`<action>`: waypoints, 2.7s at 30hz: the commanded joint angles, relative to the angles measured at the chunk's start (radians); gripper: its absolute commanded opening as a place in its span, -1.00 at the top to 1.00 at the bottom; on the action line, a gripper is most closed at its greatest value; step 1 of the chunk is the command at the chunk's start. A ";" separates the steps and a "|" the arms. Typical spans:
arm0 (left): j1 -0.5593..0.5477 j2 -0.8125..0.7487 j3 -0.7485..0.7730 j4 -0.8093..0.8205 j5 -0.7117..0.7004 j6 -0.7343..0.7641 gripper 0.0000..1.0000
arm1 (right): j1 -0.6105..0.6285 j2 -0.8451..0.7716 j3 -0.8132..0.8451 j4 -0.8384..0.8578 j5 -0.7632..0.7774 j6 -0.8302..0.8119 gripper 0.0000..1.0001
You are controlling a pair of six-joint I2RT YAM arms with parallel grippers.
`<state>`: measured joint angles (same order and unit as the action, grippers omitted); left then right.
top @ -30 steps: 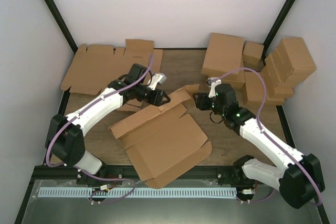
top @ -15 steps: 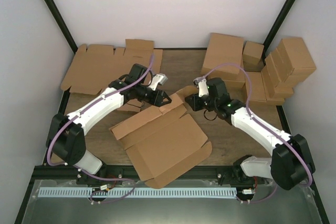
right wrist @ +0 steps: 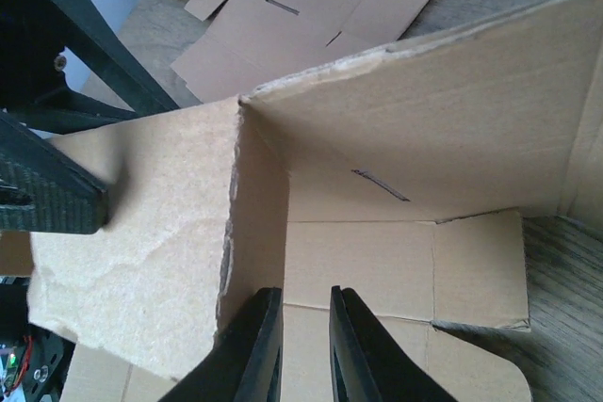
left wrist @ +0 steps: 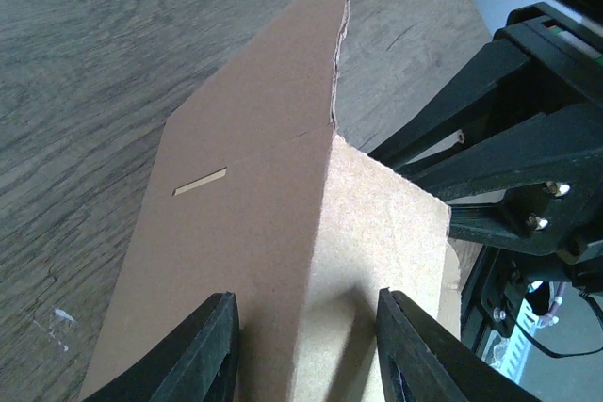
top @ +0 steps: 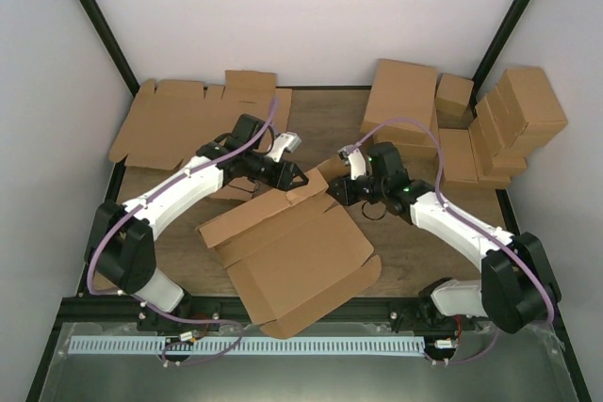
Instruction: Fold the paper box
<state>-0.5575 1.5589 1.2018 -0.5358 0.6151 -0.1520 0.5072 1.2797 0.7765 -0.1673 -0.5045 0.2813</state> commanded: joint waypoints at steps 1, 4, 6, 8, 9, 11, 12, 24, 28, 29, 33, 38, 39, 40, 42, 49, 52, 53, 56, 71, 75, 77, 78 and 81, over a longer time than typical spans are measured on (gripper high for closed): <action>0.000 0.026 -0.012 0.005 0.021 0.010 0.17 | 0.008 0.027 0.024 0.028 0.004 -0.003 0.67; 0.000 0.026 -0.017 -0.005 0.007 0.012 0.18 | 0.008 0.018 0.002 0.045 0.050 -0.002 0.67; 0.000 0.025 -0.022 -0.013 -0.003 0.015 0.18 | 0.008 0.010 -0.020 0.069 0.068 0.004 0.67; -0.001 0.024 -0.032 -0.015 -0.005 0.016 0.18 | 0.008 0.011 -0.040 0.083 0.079 0.008 0.66; -0.001 0.024 -0.036 -0.015 -0.004 0.015 0.19 | 0.008 0.012 -0.046 0.088 0.082 0.009 0.66; -0.004 0.025 -0.043 -0.015 -0.004 0.008 0.20 | 0.008 0.012 -0.060 0.095 0.091 0.013 0.65; -0.008 0.025 -0.046 -0.015 -0.002 0.008 0.20 | 0.008 0.011 -0.066 0.098 0.099 0.013 0.65; -0.030 0.018 -0.058 -0.021 -0.029 0.003 0.21 | 0.007 -0.053 -0.136 0.109 0.234 0.031 0.54; -0.033 0.017 -0.053 -0.029 -0.032 0.008 0.21 | -0.009 -0.022 -0.130 0.105 0.245 0.051 0.37; -0.035 0.017 -0.052 -0.030 -0.034 0.009 0.20 | -0.012 -0.008 -0.122 0.099 0.246 0.056 0.36; -0.037 0.014 -0.050 -0.036 -0.041 0.011 0.21 | -0.024 0.045 -0.092 0.086 0.253 0.085 0.34; -0.036 0.013 -0.043 -0.038 -0.046 0.008 0.21 | -0.036 0.087 -0.088 0.113 0.250 0.139 0.56; -0.036 0.012 -0.042 -0.037 -0.046 0.008 0.21 | -0.036 0.087 -0.100 0.133 0.259 0.144 0.61; -0.036 0.013 -0.042 -0.036 -0.046 0.006 0.21 | -0.036 0.088 -0.115 0.166 0.271 0.146 0.64; -0.036 0.012 -0.039 -0.034 -0.046 0.005 0.21 | -0.037 0.093 -0.153 0.246 0.283 0.140 0.67; -0.036 0.002 -0.036 -0.037 -0.030 0.008 0.21 | -0.036 0.164 -0.179 0.358 0.432 0.167 0.81; -0.036 -0.002 -0.028 -0.046 -0.027 0.011 0.21 | -0.035 0.181 -0.189 0.381 0.466 0.207 0.99; -0.036 -0.002 -0.023 -0.053 -0.028 0.014 0.21 | -0.036 0.184 -0.197 0.401 0.456 0.212 0.99; -0.036 -0.003 -0.009 -0.070 -0.028 0.023 0.21 | -0.036 0.188 -0.228 0.439 0.442 0.229 0.99; -0.036 -0.020 -0.012 -0.098 -0.021 0.031 0.21 | -0.036 0.289 -0.249 0.531 0.209 0.221 0.99; -0.036 -0.020 -0.018 -0.093 -0.018 0.031 0.21 | -0.036 0.255 -0.271 0.573 0.094 0.212 0.99; -0.036 -0.019 -0.020 -0.092 -0.018 0.031 0.21 | -0.036 0.240 -0.279 0.580 0.060 0.207 0.99; -0.037 -0.019 -0.019 -0.091 -0.017 0.031 0.21 | -0.036 0.236 -0.279 0.580 0.043 0.200 0.99; -0.036 -0.020 -0.022 -0.088 -0.018 0.032 0.22 | -0.036 0.231 -0.282 0.586 -0.011 0.181 0.99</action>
<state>-0.5892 1.5509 1.1950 -0.5777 0.6075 -0.1322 0.4789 1.5330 0.4961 0.3733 -0.3981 0.5022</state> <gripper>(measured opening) 0.395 0.008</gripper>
